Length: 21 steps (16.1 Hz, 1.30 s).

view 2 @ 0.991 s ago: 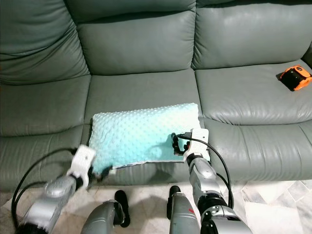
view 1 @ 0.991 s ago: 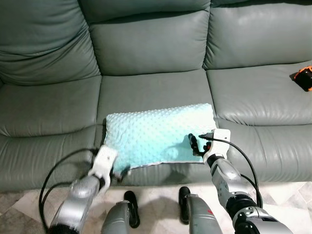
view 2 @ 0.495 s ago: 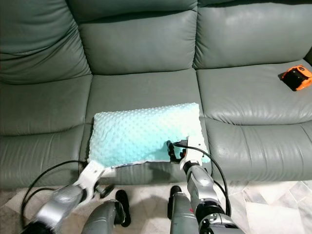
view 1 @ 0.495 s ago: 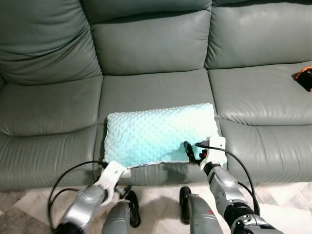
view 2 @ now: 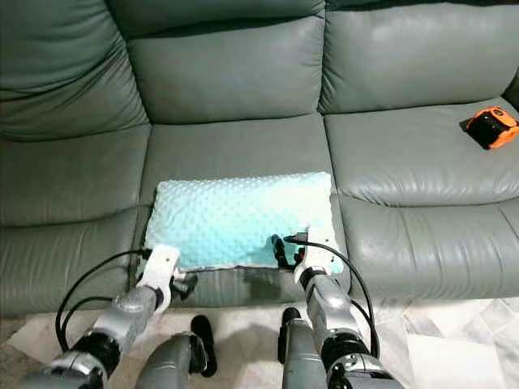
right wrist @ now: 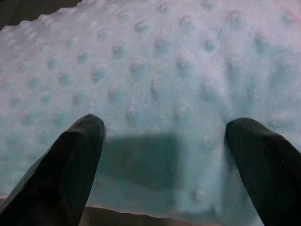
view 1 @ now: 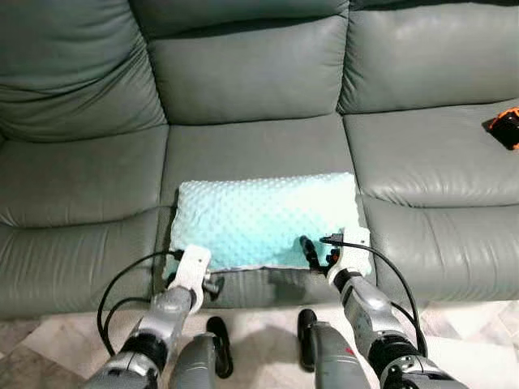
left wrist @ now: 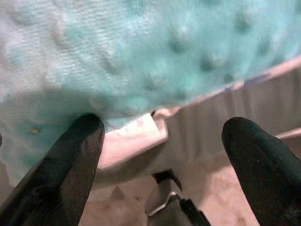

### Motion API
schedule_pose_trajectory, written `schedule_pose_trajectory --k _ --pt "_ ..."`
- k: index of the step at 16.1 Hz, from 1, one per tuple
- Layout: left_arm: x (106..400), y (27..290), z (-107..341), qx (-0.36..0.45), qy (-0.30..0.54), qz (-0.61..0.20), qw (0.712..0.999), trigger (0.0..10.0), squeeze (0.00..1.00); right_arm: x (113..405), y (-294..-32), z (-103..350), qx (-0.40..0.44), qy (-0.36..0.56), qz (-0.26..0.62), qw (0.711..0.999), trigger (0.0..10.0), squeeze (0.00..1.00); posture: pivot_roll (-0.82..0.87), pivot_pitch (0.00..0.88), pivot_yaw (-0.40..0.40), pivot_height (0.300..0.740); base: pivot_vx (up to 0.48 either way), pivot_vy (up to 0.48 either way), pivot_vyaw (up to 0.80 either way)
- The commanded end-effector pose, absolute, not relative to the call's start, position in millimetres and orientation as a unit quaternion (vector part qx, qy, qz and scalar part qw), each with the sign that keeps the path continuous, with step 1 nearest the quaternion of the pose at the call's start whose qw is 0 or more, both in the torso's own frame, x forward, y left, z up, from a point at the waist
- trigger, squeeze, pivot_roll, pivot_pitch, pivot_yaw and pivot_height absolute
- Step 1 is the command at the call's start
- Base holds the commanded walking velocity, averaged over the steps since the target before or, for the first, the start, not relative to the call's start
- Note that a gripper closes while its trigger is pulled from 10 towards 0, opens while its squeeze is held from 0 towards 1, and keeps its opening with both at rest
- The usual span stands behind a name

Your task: Move the pillow to the sofa

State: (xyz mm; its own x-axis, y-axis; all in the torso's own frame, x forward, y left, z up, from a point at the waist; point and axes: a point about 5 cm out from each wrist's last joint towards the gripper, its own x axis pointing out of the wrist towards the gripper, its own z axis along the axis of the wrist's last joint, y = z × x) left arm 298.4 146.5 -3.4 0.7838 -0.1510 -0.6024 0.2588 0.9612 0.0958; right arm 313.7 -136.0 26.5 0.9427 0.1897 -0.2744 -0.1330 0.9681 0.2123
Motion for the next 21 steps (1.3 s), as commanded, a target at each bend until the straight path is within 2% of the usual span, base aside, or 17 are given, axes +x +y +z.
schedule_pose_trajectory --k 1,5,8,11,18,21 --pt "288.0 152.2 -15.0 0.079 0.334 -0.090 0.935 10.0 0.00 307.7 -134.3 19.1 0.102 0.163 0.077 0.978 10.0 0.00 -0.13 0.423 0.080 0.740 0.000 0.000 0.00" --pt "296.8 148.5 -8.2 0.063 0.320 -0.074 0.943 10.0 0.00 312.1 -138.0 23.5 0.086 0.153 0.061 0.983 10.0 0.00 -0.12 0.425 0.082 0.740 0.000 0.000 0.00" --pt "298.5 135.8 -6.5 0.045 0.312 -0.093 0.945 10.0 0.00 317.9 -144.5 30.9 0.052 0.136 0.041 0.989 10.0 0.00 -0.12 0.426 0.084 0.740 0.000 0.000 0.00" --pt "293.0 130.2 -10.9 0.030 0.312 -0.105 0.944 10.0 0.00 323.1 -144.5 39.8 0.054 0.115 0.038 0.991 10.0 0.00 -0.11 0.427 0.085 0.740 0.000 0.000 0.00" --pt "288.9 131.5 -14.8 0.023 0.321 -0.111 0.940 10.0 0.00 310.6 -104.3 71.8 0.127 0.052 0.108 0.985 10.0 0.00 -0.12 0.425 0.082 0.740 0.000 0.000 0.00" --pt "290.2 128.8 -13.5 0.020 0.319 -0.114 0.941 10.0 0.00 296.5 -89.9 63.7 0.163 0.095 0.134 0.973 10.0 0.00 -0.12 0.423 0.081 0.740 0.000 0.000 0.00"
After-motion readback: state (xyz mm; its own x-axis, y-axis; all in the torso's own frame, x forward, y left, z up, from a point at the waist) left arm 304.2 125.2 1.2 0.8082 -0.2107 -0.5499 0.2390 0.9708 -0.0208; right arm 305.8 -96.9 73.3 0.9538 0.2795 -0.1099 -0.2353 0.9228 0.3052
